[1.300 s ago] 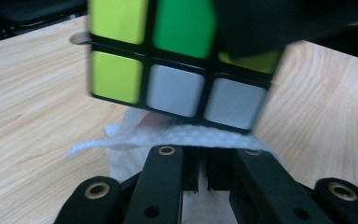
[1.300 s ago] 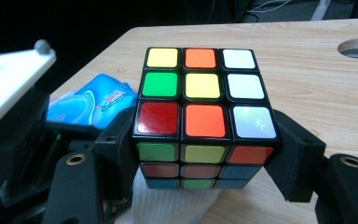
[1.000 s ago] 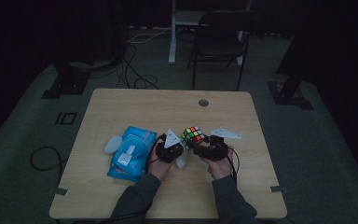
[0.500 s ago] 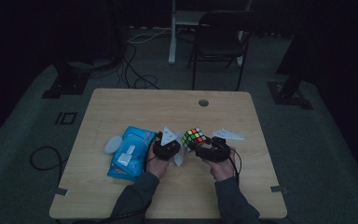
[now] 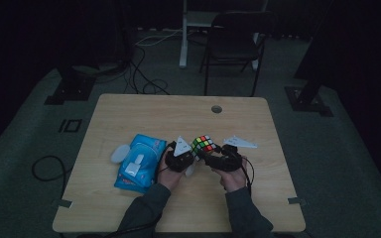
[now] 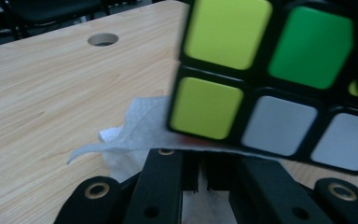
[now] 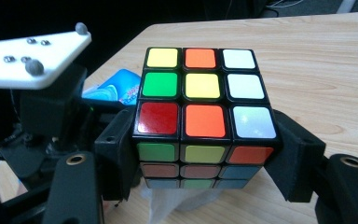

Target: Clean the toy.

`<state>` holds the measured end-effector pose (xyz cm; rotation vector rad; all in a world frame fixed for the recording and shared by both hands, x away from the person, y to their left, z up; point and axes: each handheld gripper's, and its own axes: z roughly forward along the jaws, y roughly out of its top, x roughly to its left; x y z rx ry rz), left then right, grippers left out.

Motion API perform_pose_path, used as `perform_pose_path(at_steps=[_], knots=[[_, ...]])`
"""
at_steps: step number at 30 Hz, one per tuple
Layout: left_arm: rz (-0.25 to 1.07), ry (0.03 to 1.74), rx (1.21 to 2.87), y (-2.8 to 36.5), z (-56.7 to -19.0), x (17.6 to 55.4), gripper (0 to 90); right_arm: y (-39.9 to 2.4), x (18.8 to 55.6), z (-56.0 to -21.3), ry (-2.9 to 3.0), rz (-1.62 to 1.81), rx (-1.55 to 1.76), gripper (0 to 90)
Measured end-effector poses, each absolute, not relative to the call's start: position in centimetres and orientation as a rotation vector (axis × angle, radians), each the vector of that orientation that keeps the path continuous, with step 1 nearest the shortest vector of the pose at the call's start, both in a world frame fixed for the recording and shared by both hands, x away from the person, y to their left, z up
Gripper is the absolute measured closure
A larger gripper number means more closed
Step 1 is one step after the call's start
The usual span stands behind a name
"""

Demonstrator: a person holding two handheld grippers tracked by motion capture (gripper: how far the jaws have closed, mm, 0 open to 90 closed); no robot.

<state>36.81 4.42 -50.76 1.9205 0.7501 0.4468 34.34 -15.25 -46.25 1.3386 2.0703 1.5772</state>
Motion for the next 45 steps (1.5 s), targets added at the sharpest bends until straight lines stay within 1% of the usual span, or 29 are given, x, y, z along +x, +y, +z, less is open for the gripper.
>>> perform_pose_path(at_steps=[10, 17, 26, 28, 36, 38, 45], knots=[[0.440, 0.705, 1.937, 4.0, -50.7, 36.3, 86.0, -14.8, 34.7, -46.0, 2.060, 1.605, 1.349, 34.2], [0.433, 0.667, 1.947, 3.5, -50.5, 35.2, 85.8, -15.1, 35.0, -46.1, 2.039, 1.590, 1.362, 34.2], [0.459, 0.704, 1.929, 4.6, -50.3, 34.7, 85.8, -15.7, 35.4, -46.4, 2.029, 1.547, 1.373, 34.2], [0.489, 0.723, 1.943, 5.1, -50.5, 34.8, 85.8, -15.7, 35.4, -46.4, 2.029, 1.545, 1.377, 34.2], [0.516, 0.795, 1.942, 6.4, -51.0, 34.9, 85.7, -16.0, 35.5, -46.4, 2.026, 1.485, 1.351, 34.2], [0.562, 0.805, 1.966, 6.6, -51.1, 34.6, 85.5, -16.1, 35.5, -46.5, 2.027, 1.464, 1.345, 34.2], [0.641, 0.820, 2.015, 6.5, -50.7, 33.8, 85.2, -16.8, 35.8, -47.1, 2.038, 1.428, 1.358, 34.2]])
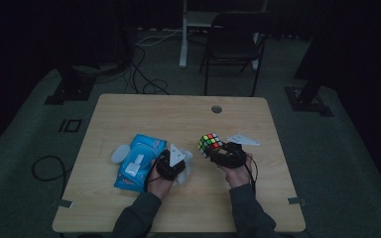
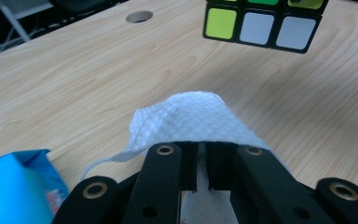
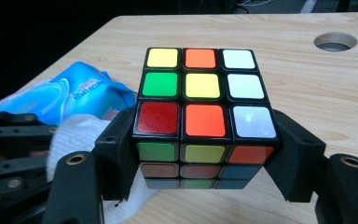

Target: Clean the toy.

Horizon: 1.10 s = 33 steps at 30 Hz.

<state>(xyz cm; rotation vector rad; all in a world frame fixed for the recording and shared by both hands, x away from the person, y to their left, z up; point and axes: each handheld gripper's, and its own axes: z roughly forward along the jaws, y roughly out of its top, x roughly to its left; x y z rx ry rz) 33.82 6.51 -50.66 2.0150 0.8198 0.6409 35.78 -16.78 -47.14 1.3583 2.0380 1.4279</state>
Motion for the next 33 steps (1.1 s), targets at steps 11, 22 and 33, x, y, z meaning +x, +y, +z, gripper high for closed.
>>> perform_pose_path(at_steps=[11, 22, 33], knots=[[0.643, 0.891, 2.010, 7.9, -51.2, 34.1, 84.5, -17.4, 35.8, -47.6, 2.052, 1.352, 1.323, 34.3], [0.648, 0.911, 2.051, 8.7, -51.9, 33.9, 83.6, -18.0, 35.9, -48.9, 2.074, 1.258, 1.321, 34.2], [0.626, 0.939, 2.065, 8.4, -53.1, 33.4, 82.3, -18.3, 35.9, -50.0, 2.087, 1.198, 1.327, 34.2]])
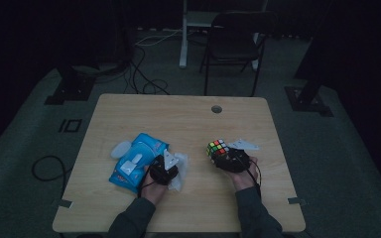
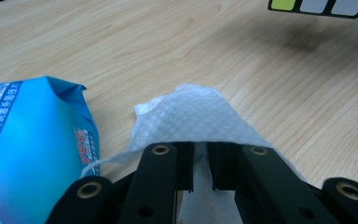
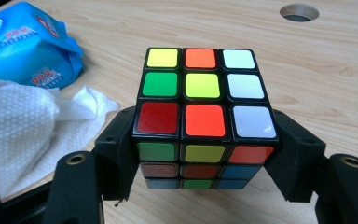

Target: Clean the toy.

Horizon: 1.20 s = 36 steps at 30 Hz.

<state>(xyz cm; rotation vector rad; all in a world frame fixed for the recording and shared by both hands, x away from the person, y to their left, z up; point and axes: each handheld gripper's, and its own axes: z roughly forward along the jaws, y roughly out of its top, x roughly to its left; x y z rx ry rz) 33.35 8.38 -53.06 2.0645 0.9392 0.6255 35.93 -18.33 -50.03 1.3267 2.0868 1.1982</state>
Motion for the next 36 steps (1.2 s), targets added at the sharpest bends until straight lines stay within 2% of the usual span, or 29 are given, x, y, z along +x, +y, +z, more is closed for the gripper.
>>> perform_pose_path(at_steps=[13, 36], knots=[[0.604, 1.020, 2.051, 8.5, -53.8, 32.6, 77.7, -18.4, 36.3, -51.5, 2.111, 1.125, 1.324, 34.2], [0.526, 1.090, 2.021, 10.1, -53.9, 32.0, 55.3, -17.6, 36.5, -53.0, 2.137, 1.058, 1.251, 34.1]])
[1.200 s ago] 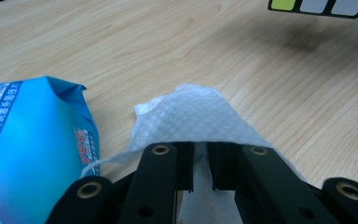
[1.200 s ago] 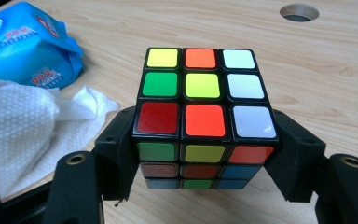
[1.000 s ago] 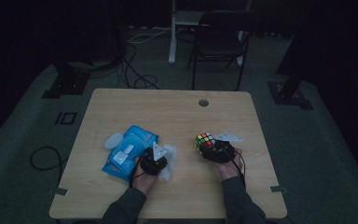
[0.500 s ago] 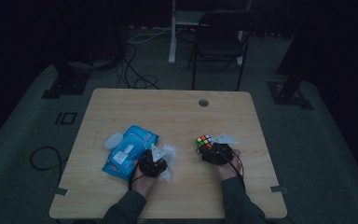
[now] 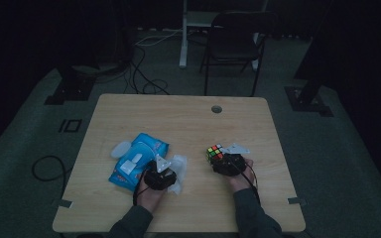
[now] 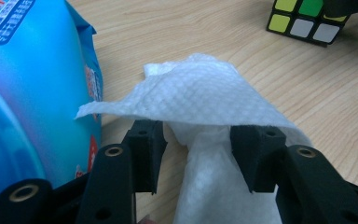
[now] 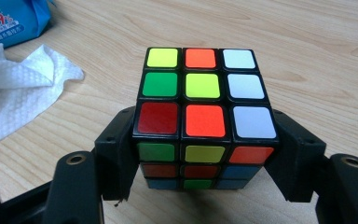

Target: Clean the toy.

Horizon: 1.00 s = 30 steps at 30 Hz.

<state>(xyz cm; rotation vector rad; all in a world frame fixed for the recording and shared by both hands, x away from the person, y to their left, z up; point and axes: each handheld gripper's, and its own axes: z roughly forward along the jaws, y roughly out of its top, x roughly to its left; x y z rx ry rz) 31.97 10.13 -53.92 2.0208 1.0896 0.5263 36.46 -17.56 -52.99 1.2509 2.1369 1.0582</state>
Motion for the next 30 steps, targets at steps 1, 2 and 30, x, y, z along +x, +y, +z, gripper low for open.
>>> perform_pose_path(at_steps=[1, 2, 30], knots=[[0.524, 1.090, 2.022, 10.2, -53.9, 31.9, 54.6, -17.6, 36.4, -53.0, 2.140, 1.058, 1.244, 34.1], [0.522, 1.091, 2.020, 10.2, -53.9, 31.8, 54.2, -17.5, 36.4, -53.0, 2.145, 1.055, 1.241, 34.0], [0.503, 1.074, 1.959, 12.0, -52.5, 29.0, 48.2, -17.5, 35.1, -51.2, 2.146, 1.093, 1.178, 15.9]])
